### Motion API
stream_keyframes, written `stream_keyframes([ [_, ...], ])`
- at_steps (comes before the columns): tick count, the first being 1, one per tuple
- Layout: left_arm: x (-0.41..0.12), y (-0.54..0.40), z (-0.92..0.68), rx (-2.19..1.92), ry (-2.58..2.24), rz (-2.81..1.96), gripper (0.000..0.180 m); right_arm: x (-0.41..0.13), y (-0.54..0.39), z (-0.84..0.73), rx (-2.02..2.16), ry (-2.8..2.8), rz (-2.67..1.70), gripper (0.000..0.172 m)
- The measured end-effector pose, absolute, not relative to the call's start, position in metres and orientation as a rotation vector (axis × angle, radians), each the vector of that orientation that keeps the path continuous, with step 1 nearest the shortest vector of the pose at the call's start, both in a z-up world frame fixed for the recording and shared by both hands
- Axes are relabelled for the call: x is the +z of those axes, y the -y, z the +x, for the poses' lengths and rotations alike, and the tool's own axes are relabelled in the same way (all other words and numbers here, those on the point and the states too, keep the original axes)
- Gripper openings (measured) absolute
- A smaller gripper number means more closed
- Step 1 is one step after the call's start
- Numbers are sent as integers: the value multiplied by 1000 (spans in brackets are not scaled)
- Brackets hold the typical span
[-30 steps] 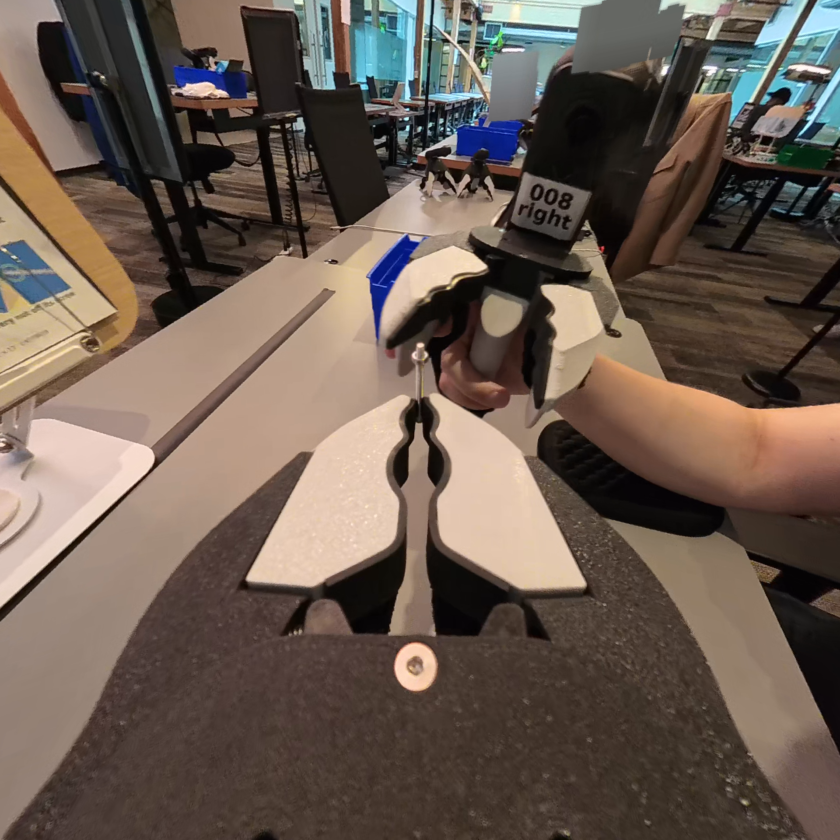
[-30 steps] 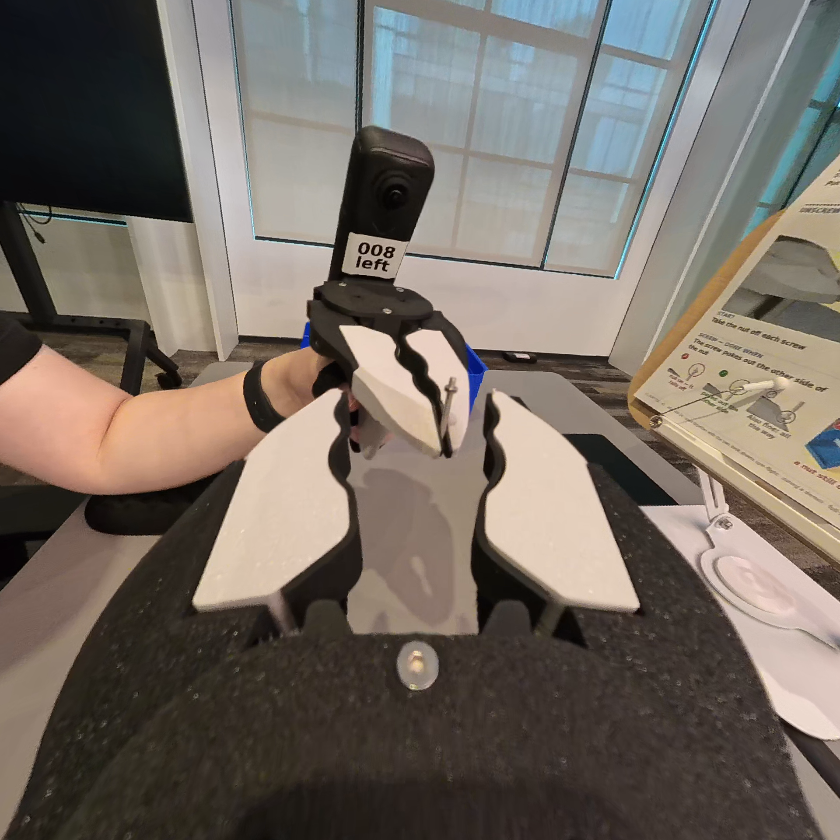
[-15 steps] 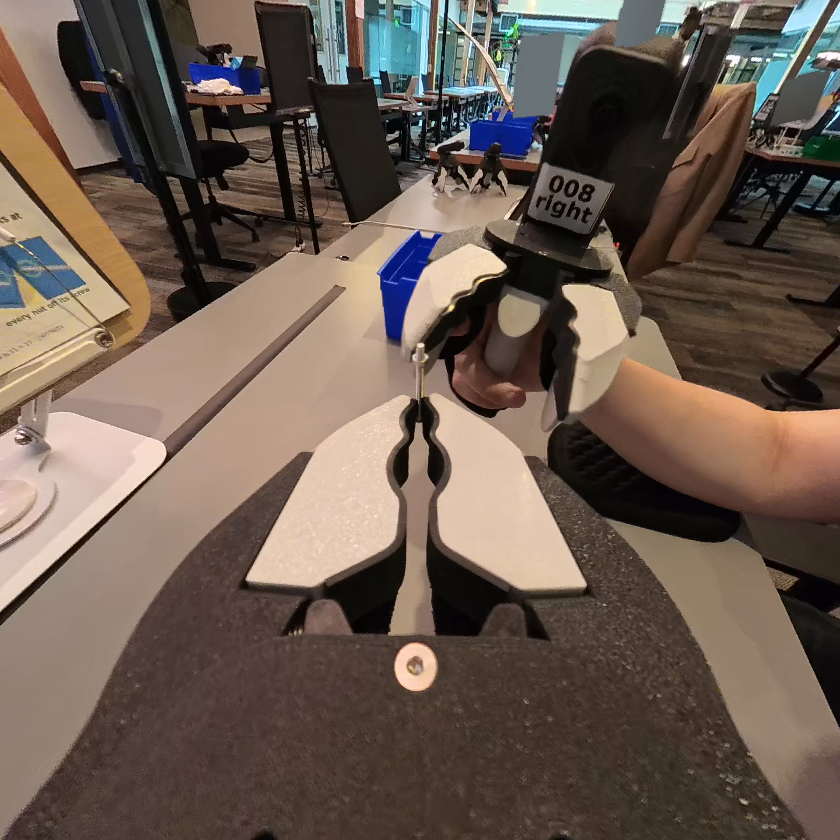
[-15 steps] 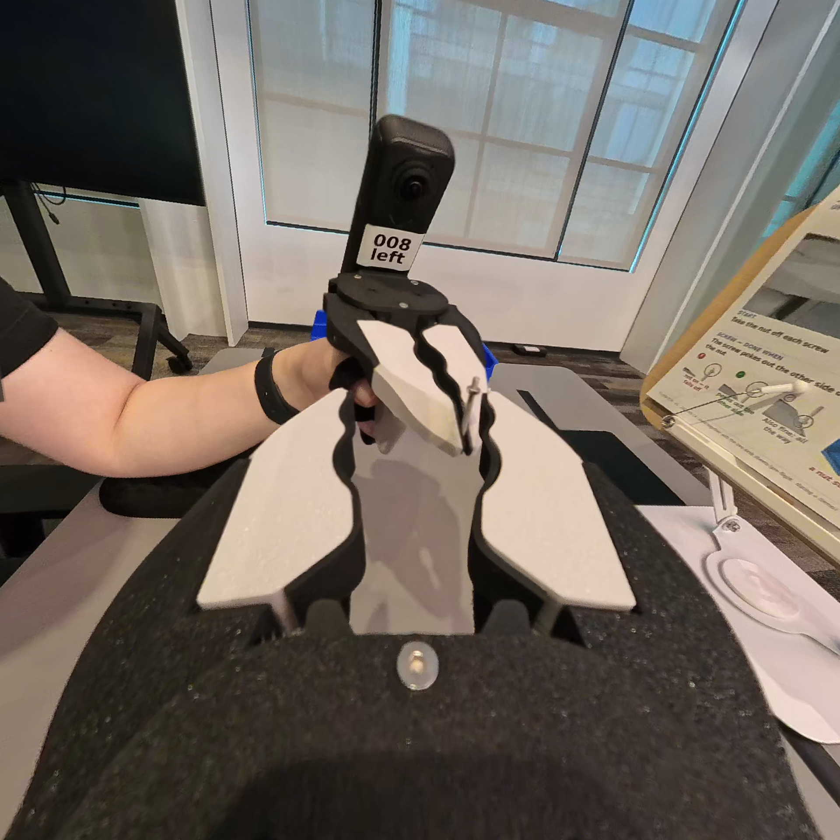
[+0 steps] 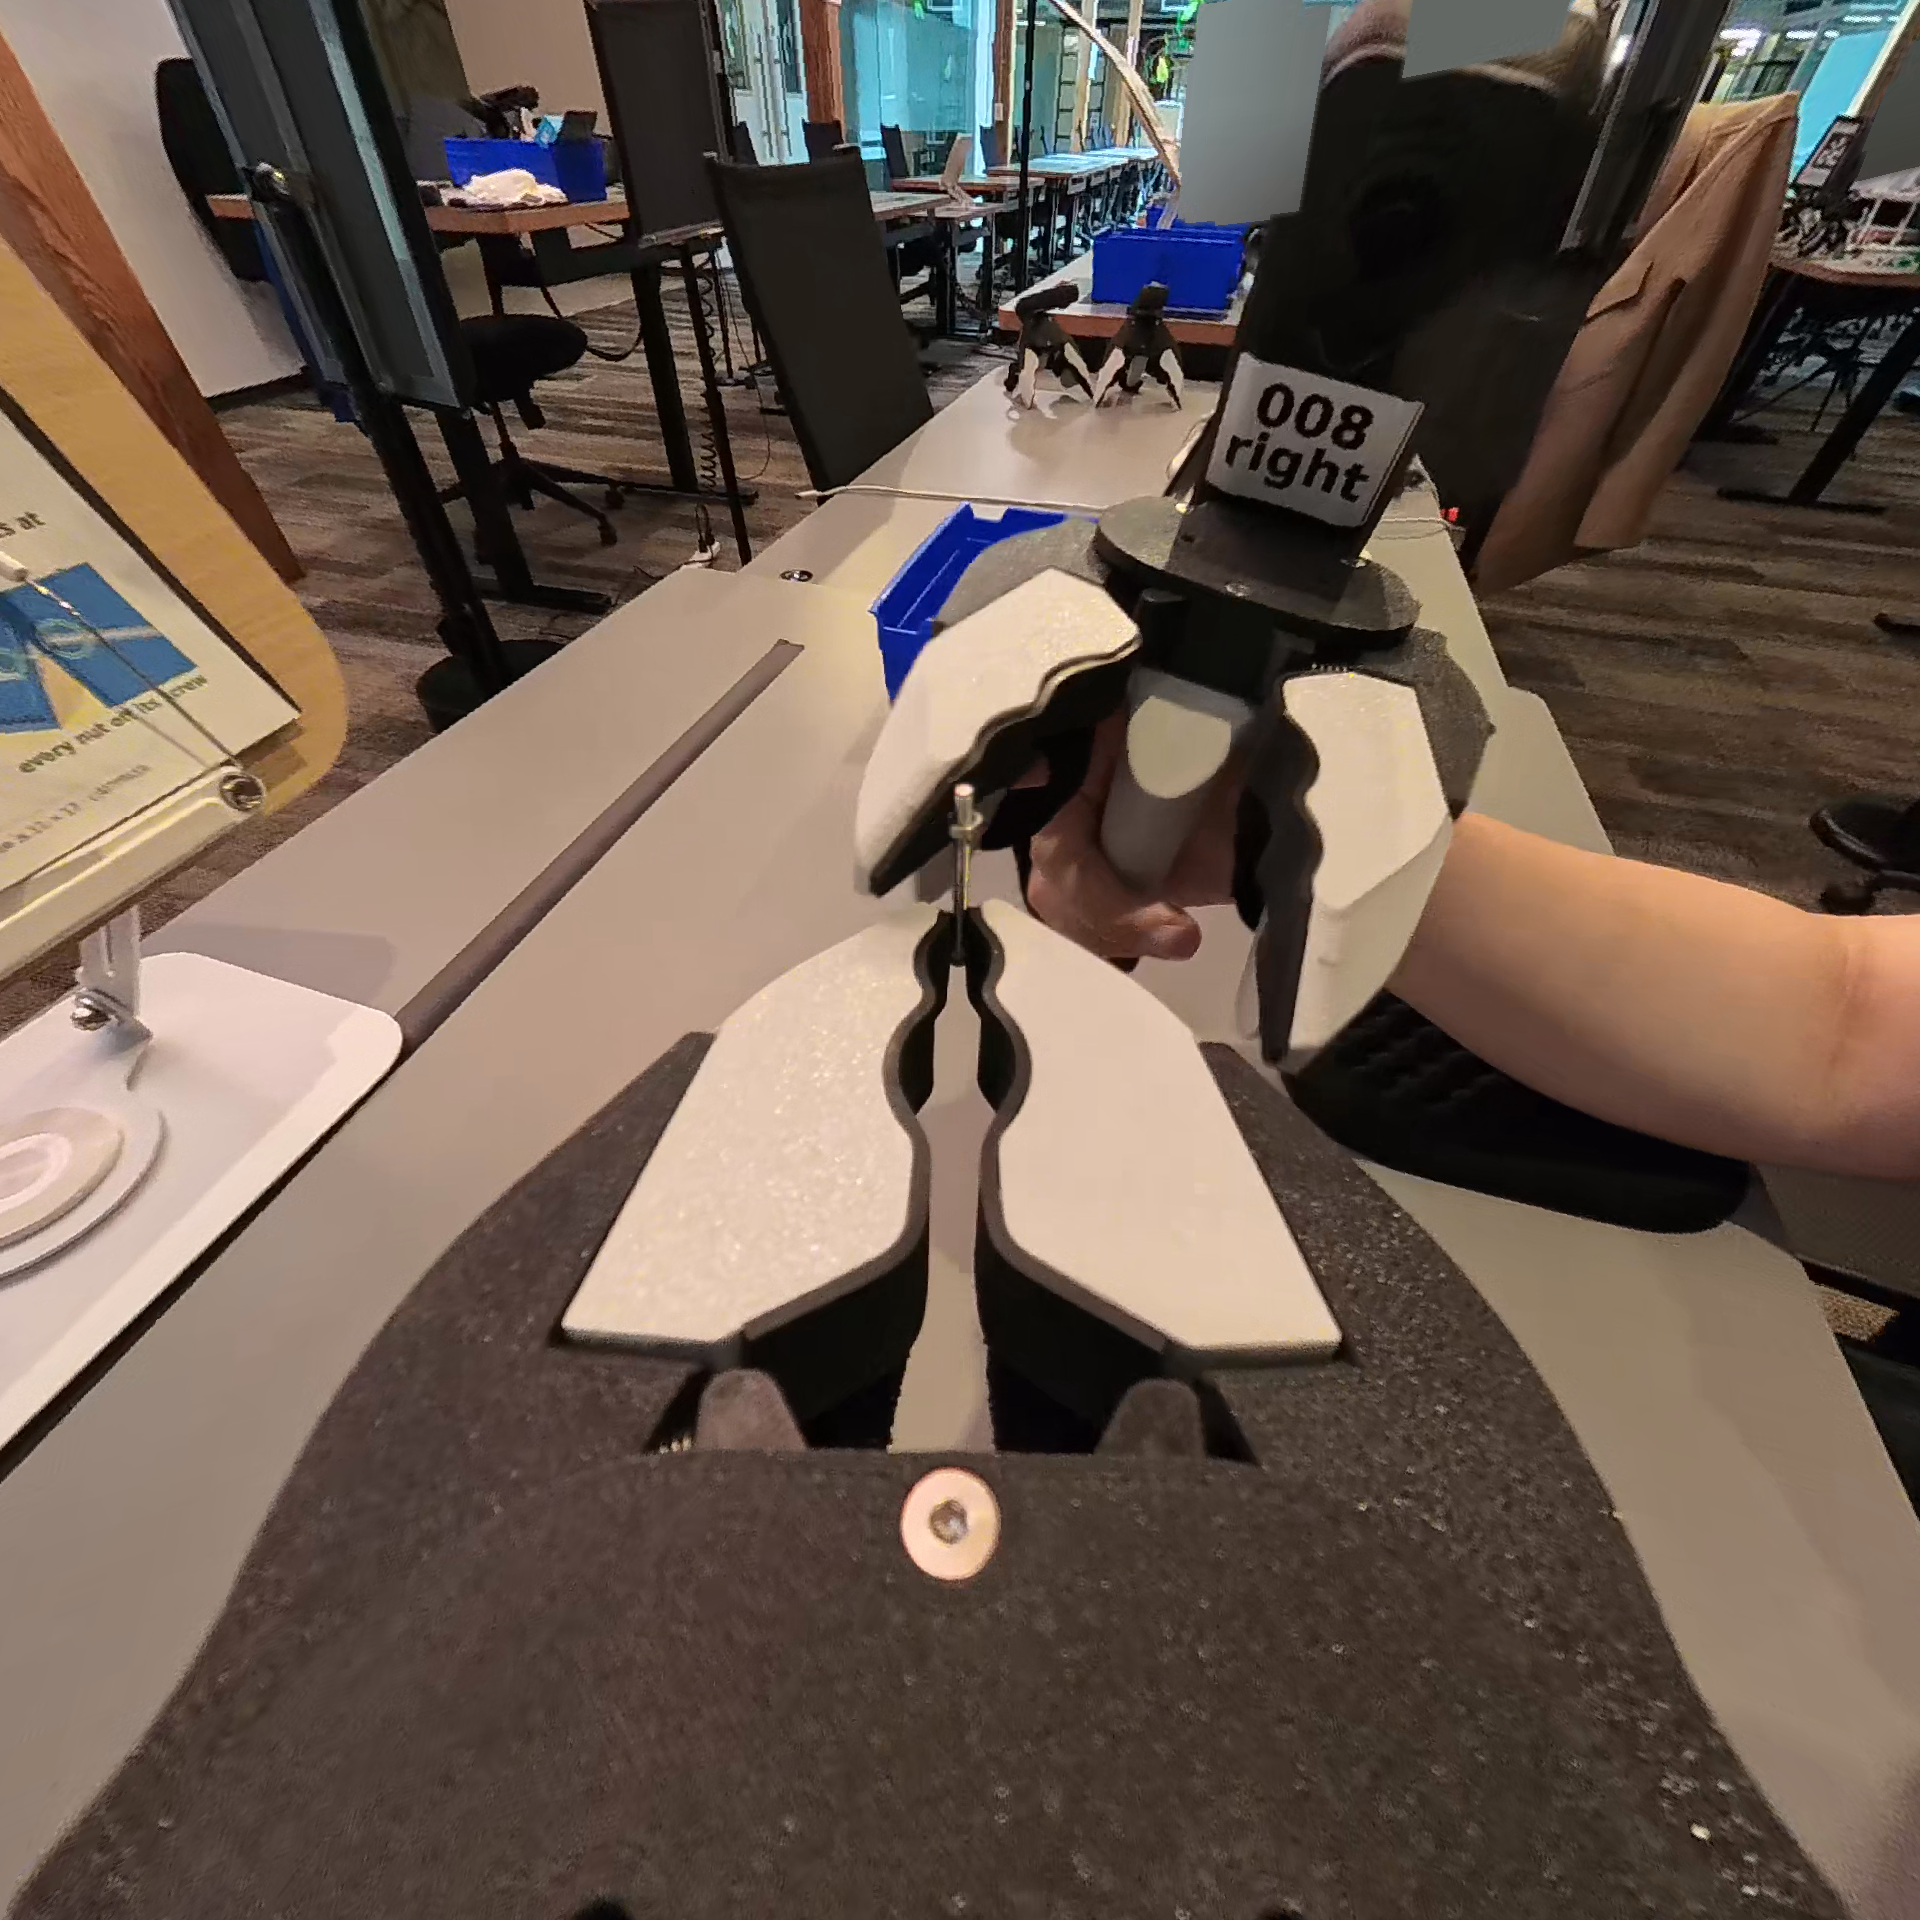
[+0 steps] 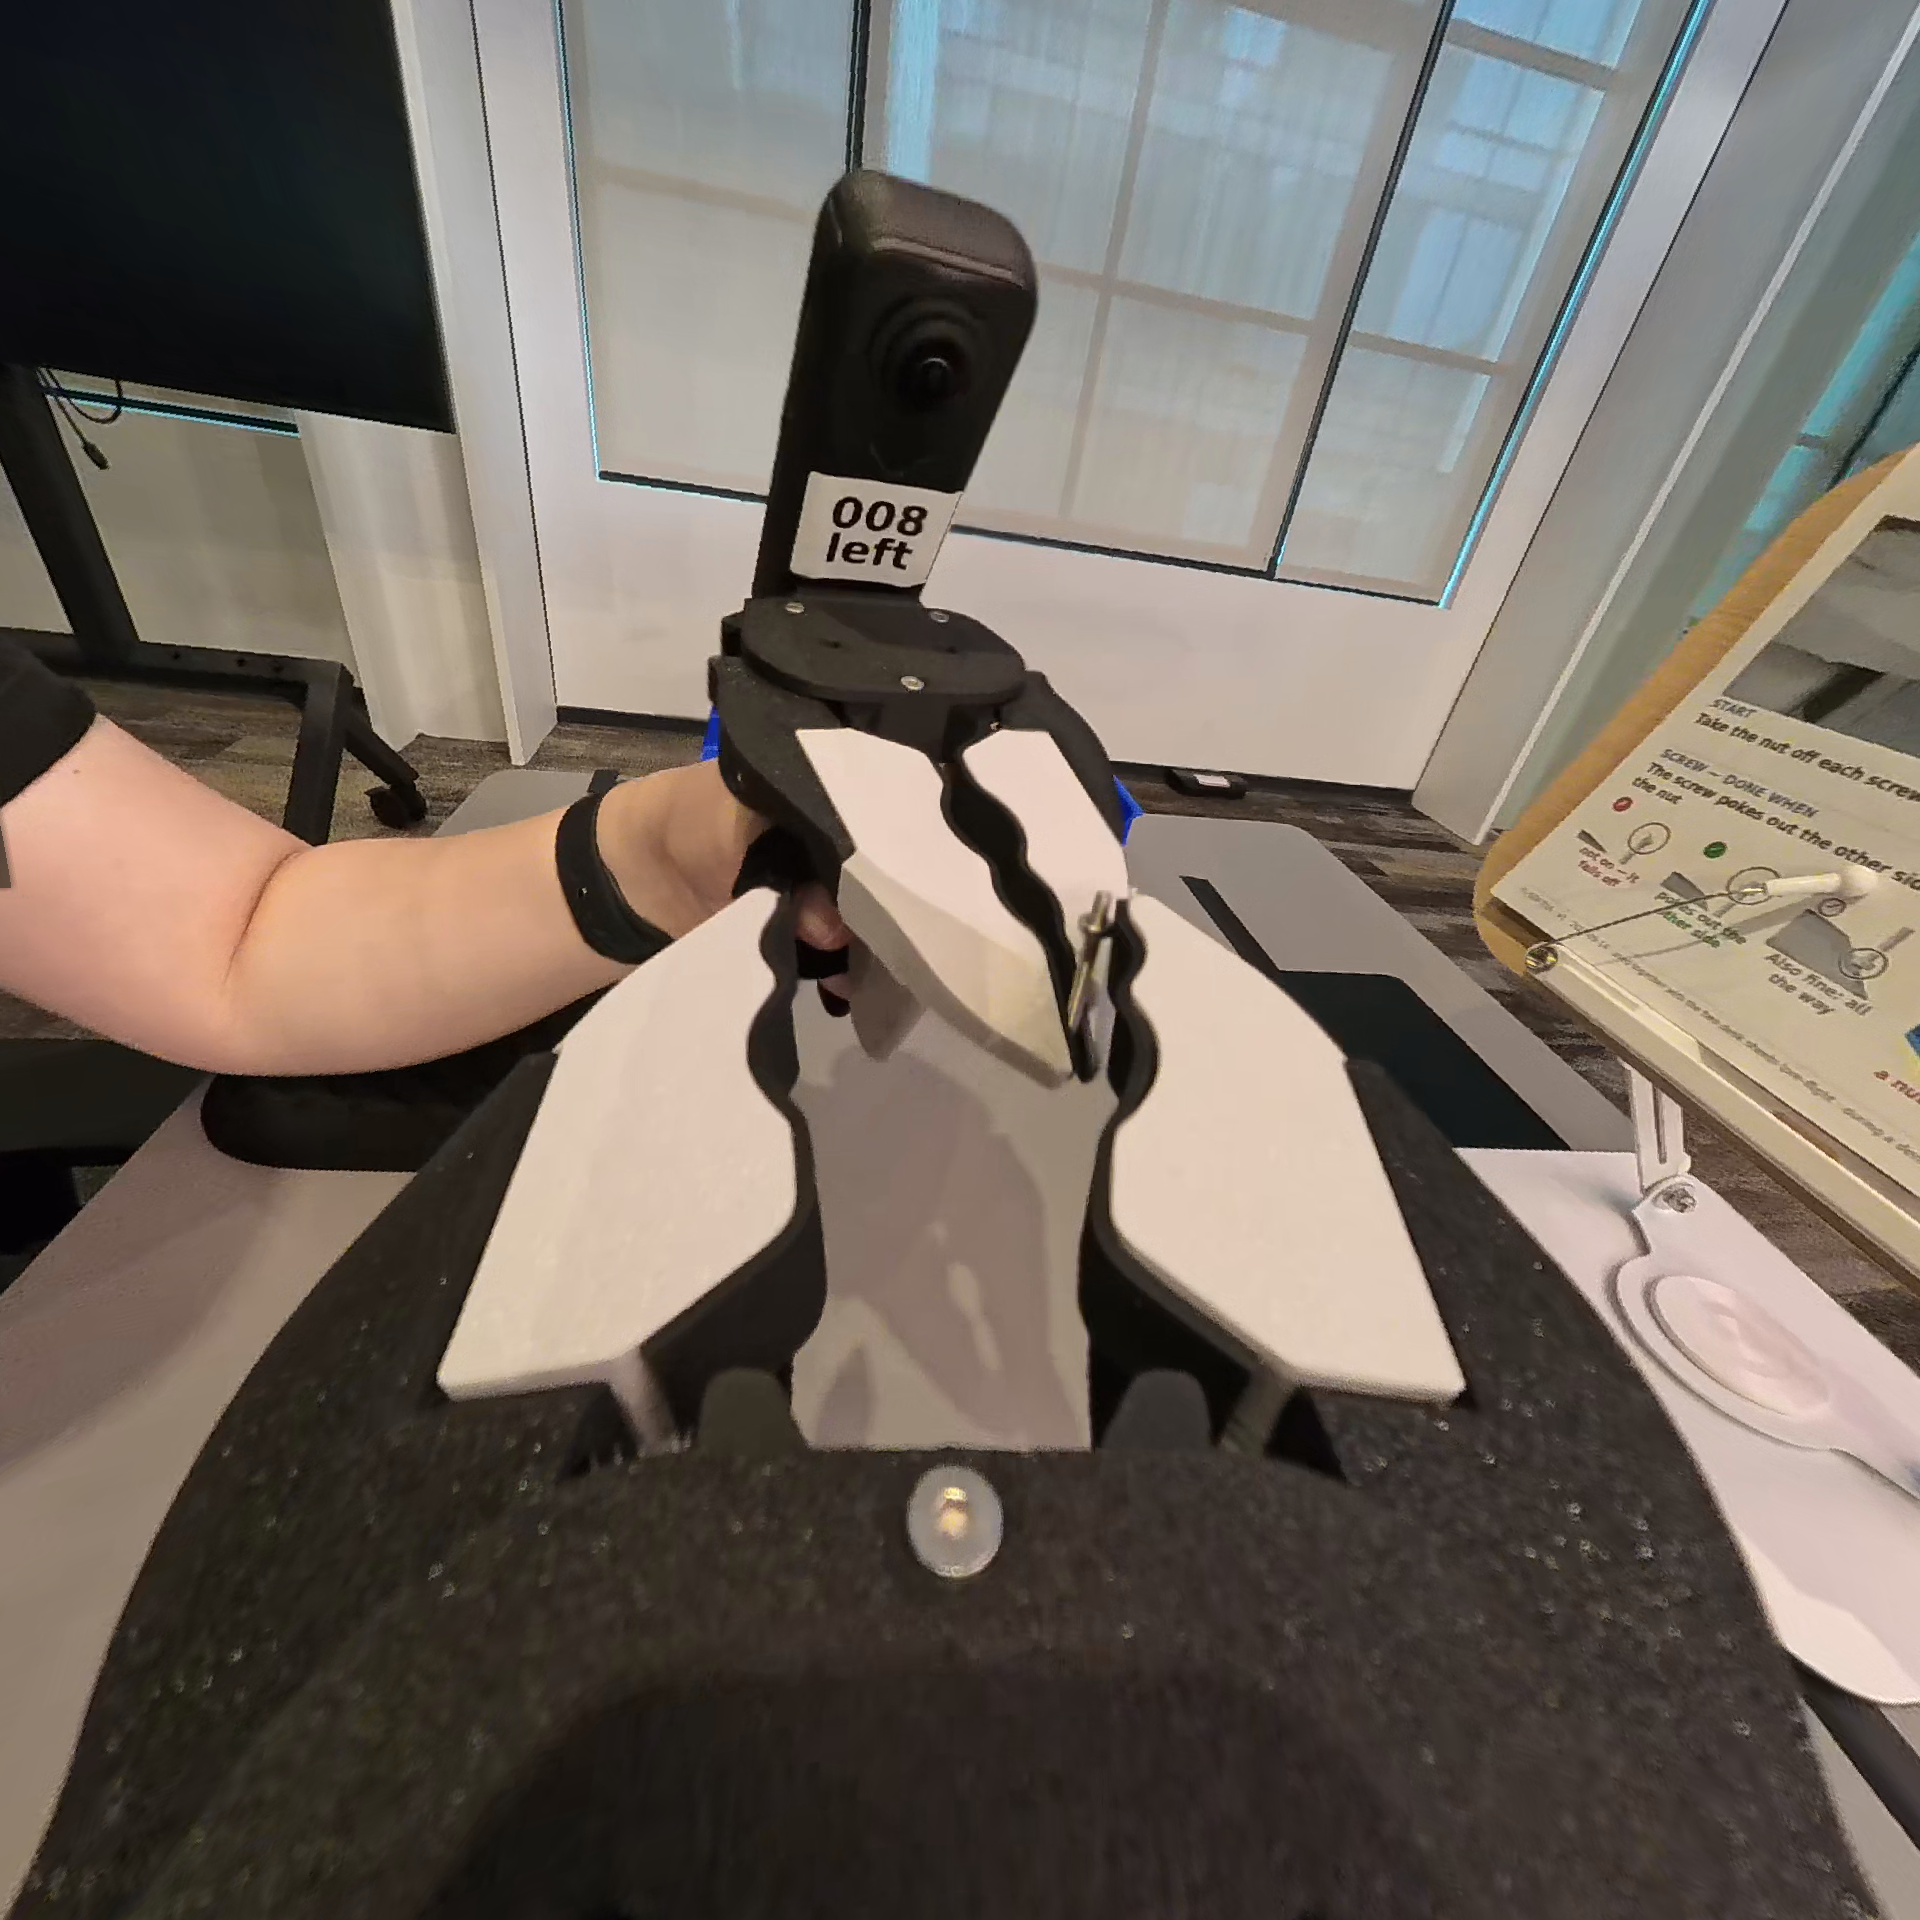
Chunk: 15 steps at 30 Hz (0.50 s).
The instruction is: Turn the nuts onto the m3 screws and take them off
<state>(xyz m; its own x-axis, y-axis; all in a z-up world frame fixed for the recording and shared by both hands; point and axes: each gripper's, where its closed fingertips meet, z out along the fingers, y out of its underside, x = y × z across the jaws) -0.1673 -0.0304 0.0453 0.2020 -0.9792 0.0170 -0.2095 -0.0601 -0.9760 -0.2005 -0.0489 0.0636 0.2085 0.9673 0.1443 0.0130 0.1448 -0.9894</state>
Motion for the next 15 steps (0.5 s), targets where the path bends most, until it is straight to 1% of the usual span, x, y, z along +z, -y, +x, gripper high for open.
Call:
stream_keyframes([
  [4,49,26,-173,-992,-1160,-1484,2,68,48,-192,963,1097,-1186,51],
  [7,49,29,-171,-1008,-1169,-1482,2,71,44,-192,961,1060,-1178,55],
  [15,46,30,-167,-988,-1187,-1485,2,64,49,-202,943,1115,-1192,58],
])
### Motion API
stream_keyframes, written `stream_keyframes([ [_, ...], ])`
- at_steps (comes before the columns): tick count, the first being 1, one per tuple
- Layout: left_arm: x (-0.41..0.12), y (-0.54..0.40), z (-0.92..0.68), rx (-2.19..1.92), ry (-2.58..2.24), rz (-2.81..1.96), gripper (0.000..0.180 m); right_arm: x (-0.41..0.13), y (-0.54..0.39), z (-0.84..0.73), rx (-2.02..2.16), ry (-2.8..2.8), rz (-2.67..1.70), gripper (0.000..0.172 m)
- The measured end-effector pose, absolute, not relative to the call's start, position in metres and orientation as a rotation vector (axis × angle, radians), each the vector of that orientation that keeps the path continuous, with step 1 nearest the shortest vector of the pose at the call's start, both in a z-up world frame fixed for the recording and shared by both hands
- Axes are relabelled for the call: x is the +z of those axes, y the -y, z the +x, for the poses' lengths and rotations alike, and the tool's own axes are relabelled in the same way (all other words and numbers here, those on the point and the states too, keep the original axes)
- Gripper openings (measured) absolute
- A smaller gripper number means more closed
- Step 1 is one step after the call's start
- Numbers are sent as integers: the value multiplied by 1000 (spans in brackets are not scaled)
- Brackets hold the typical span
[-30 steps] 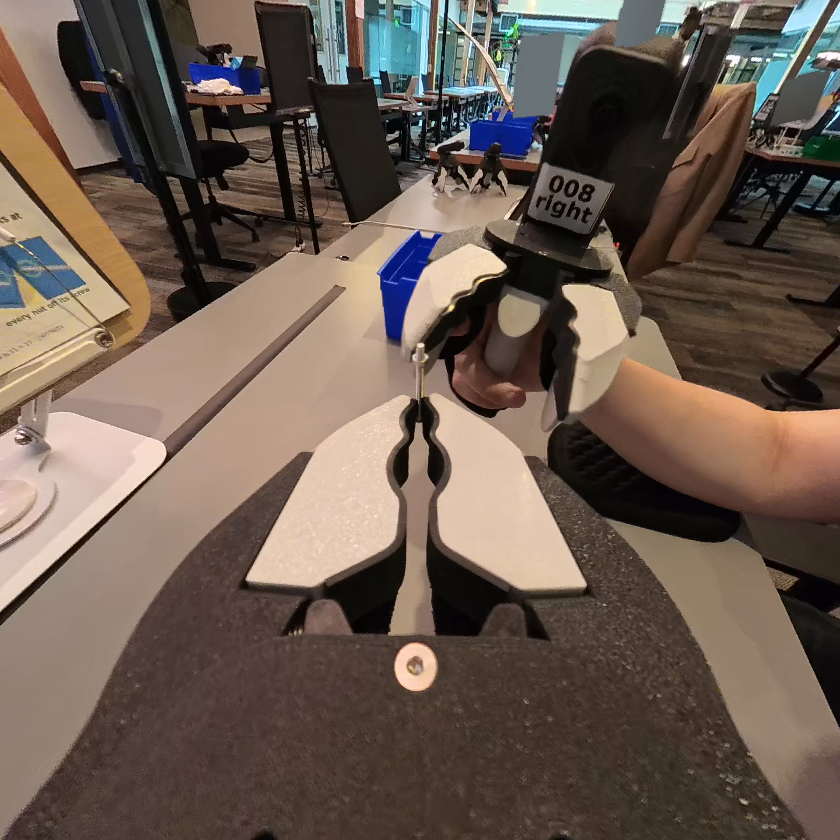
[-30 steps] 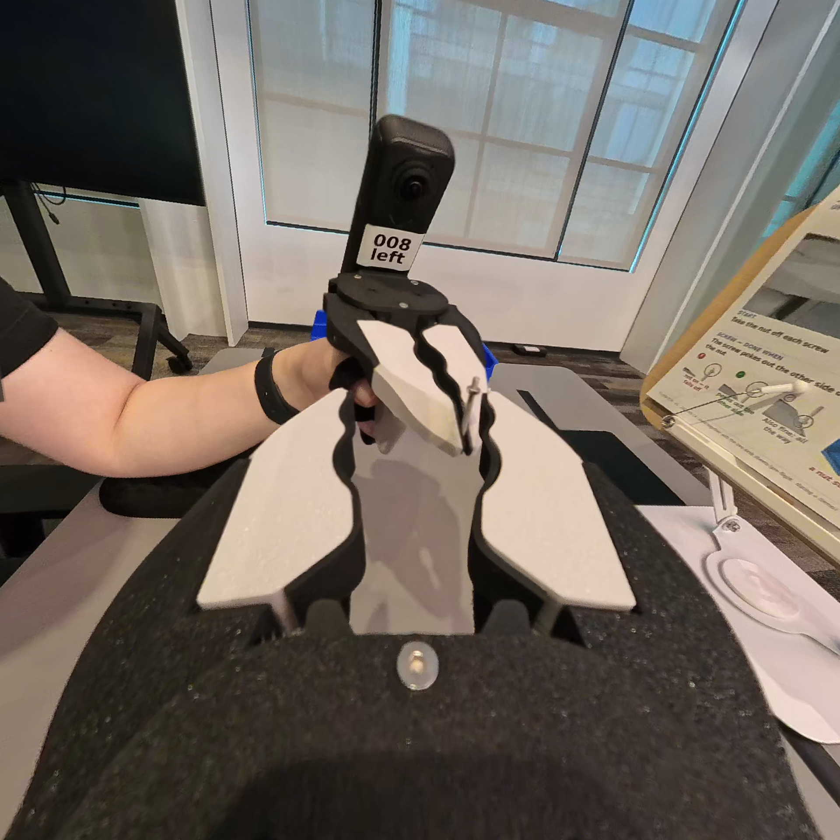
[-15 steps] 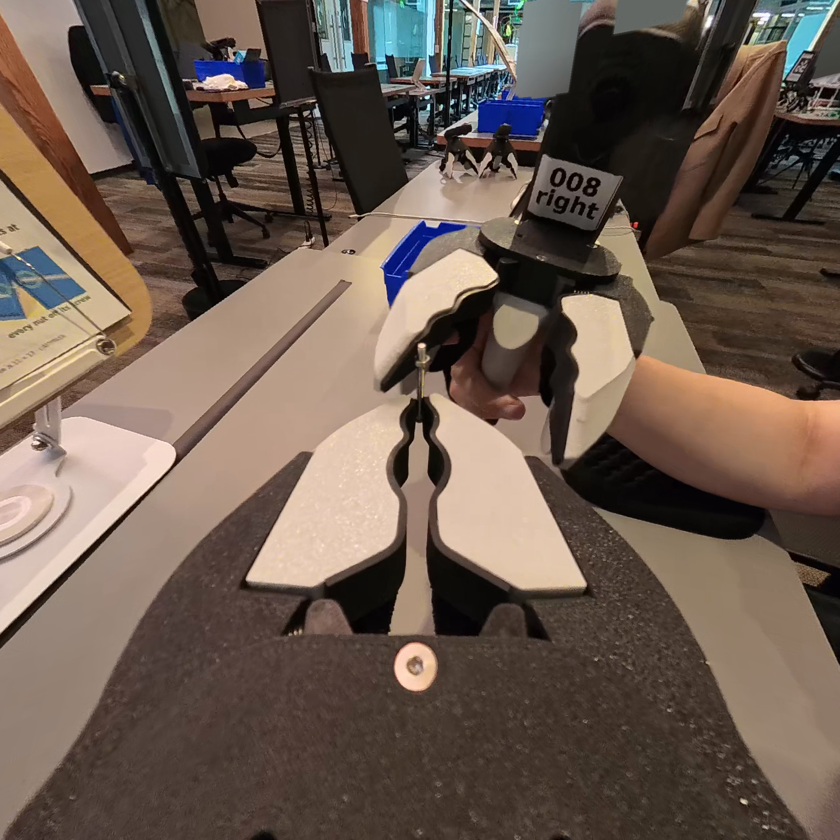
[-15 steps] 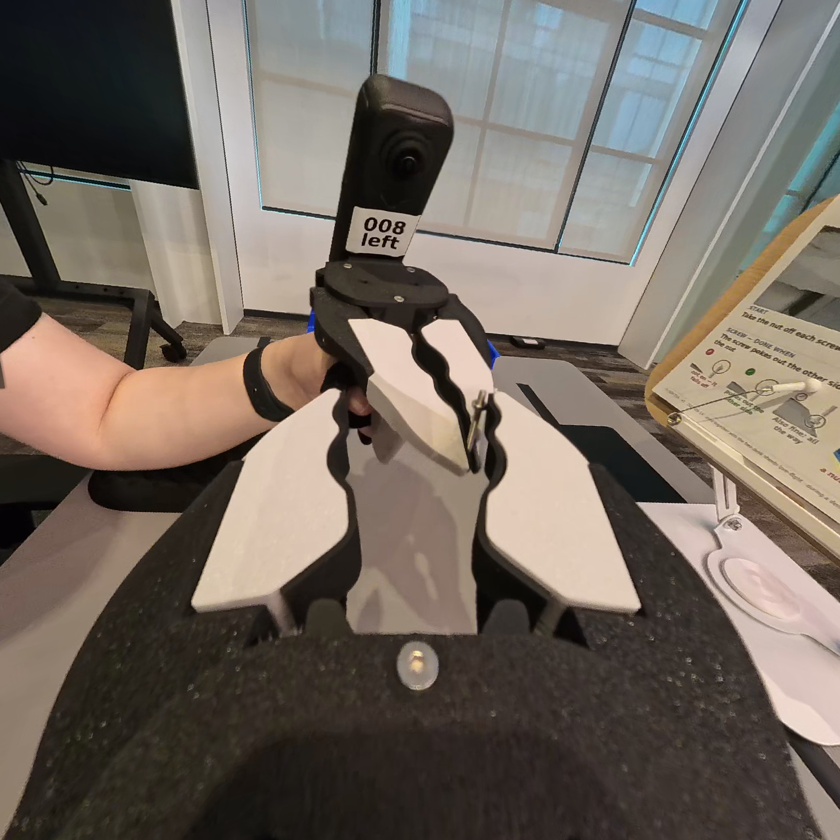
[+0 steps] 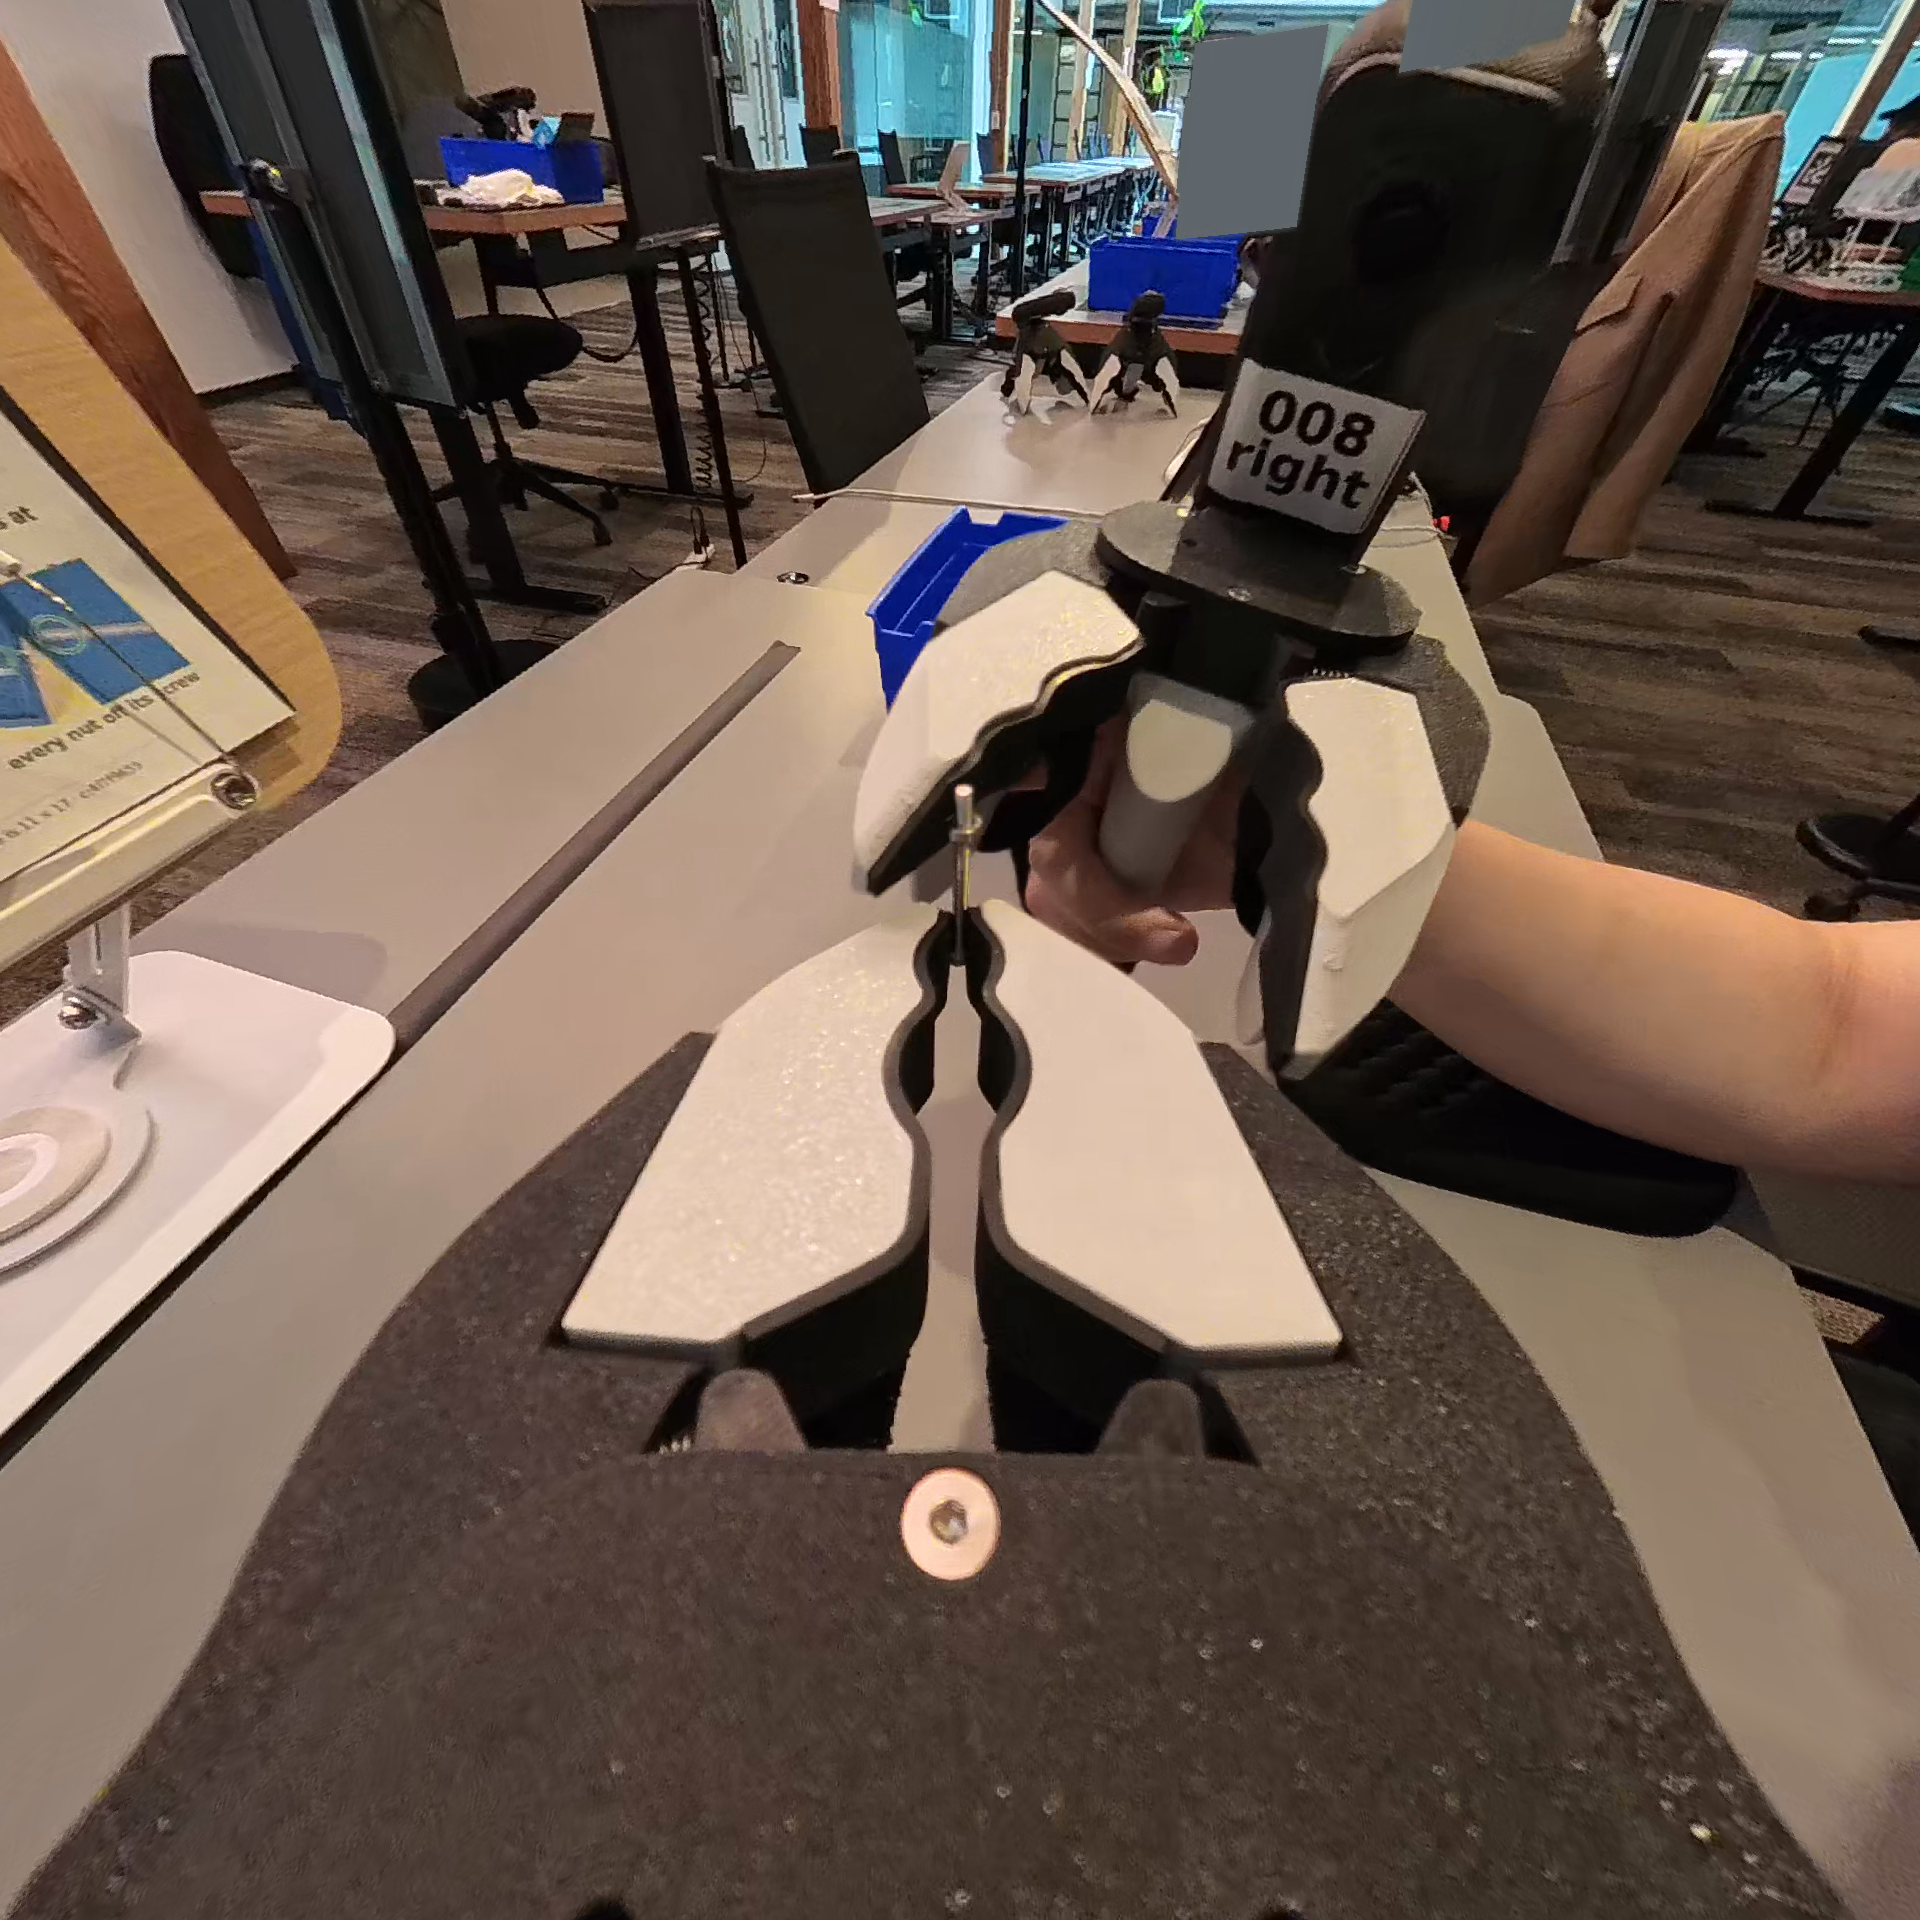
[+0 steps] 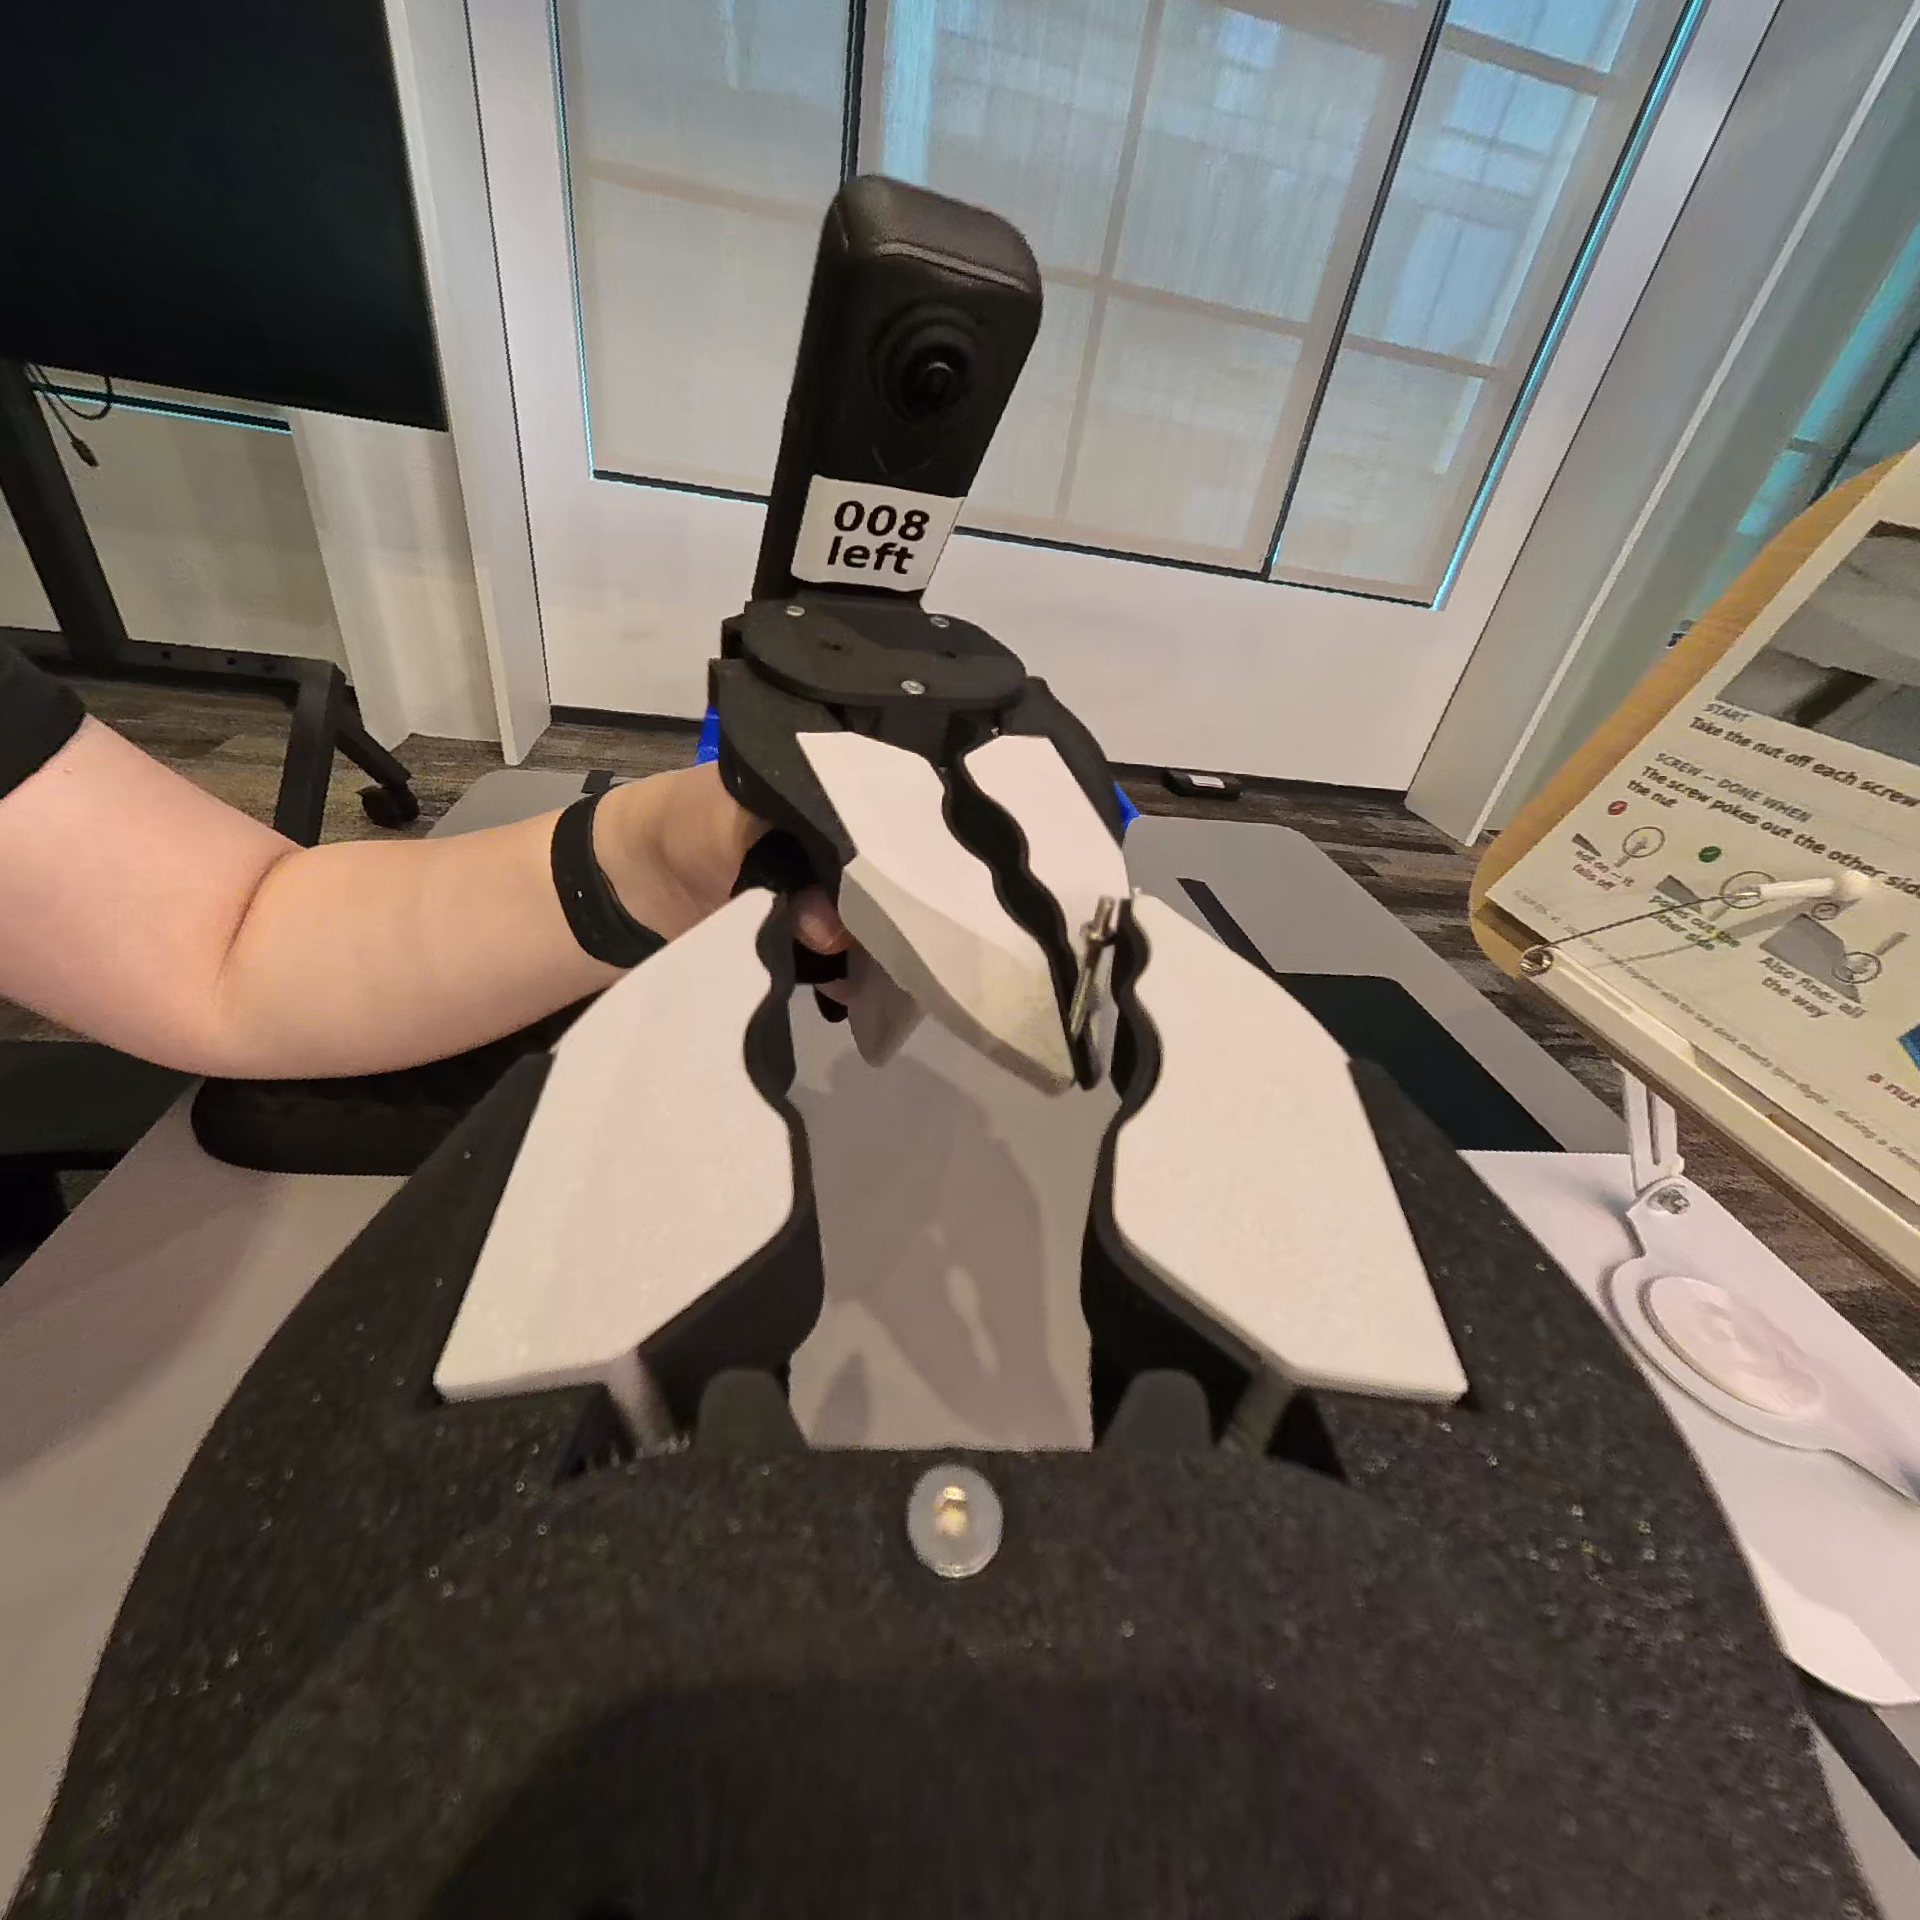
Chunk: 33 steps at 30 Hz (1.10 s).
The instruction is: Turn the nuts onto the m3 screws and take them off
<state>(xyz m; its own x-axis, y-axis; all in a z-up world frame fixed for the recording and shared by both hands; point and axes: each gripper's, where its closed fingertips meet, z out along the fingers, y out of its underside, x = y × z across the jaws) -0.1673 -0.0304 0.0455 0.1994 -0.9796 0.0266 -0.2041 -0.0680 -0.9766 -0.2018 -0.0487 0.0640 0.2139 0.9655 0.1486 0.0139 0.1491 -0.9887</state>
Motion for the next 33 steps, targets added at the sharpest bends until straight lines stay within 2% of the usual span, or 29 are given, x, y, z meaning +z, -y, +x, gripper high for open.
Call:
stream_keyframes([
  [5,50,27,-174,-1010,-1153,-1486,2,70,47,-191,965,1087,-1180,50],
  [9,48,33,-167,-1030,-1185,-1480,2,74,45,-194,973,1039,-1162,56],
  [15,48,32,-168,-1013,-1179,-1481,2,67,49,-199,939,1105,-1171,54],
  [17,51,30,-172,-1028,-1164,-1477,2,70,49,-194,961,1093,-1170,49],
  [19,55,31,-174,-1056,-1152,-1465,2,74,44,-186,967,1054,-1165,31],
  [22,58,35,-173,-1087,-1156,-1454,2,78,36,-179,1000,983,-1184,18],
  [28,56,38,-170,-1073,-1180,-1453,2,74,37,-183,1025,999,-1196,15],
  [33,55,41,-168,-1075,-1201,-1445,2,72,39,-186,1049,1008,-1201,3],
])
